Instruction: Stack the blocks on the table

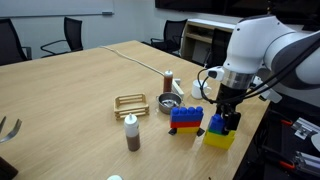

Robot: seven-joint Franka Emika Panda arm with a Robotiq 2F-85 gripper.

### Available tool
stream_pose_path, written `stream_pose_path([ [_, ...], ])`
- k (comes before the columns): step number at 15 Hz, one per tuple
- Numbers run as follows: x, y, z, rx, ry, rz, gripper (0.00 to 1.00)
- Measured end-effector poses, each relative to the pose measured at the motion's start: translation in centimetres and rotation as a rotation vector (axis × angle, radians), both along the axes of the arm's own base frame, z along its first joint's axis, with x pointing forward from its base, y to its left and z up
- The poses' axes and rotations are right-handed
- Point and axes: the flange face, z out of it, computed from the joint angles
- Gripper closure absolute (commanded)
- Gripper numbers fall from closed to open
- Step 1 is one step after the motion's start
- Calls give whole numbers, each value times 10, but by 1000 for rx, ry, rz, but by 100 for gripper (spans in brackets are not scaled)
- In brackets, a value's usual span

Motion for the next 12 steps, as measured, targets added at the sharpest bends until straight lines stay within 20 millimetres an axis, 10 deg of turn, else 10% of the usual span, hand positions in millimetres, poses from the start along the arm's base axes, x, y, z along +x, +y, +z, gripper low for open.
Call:
stream_pose_path([
  [3,2,0,-5,0,11,-1,7],
  [4,3,-1,-7,0,13,-3,26],
  [12,6,-3,-8,0,13,-7,77],
])
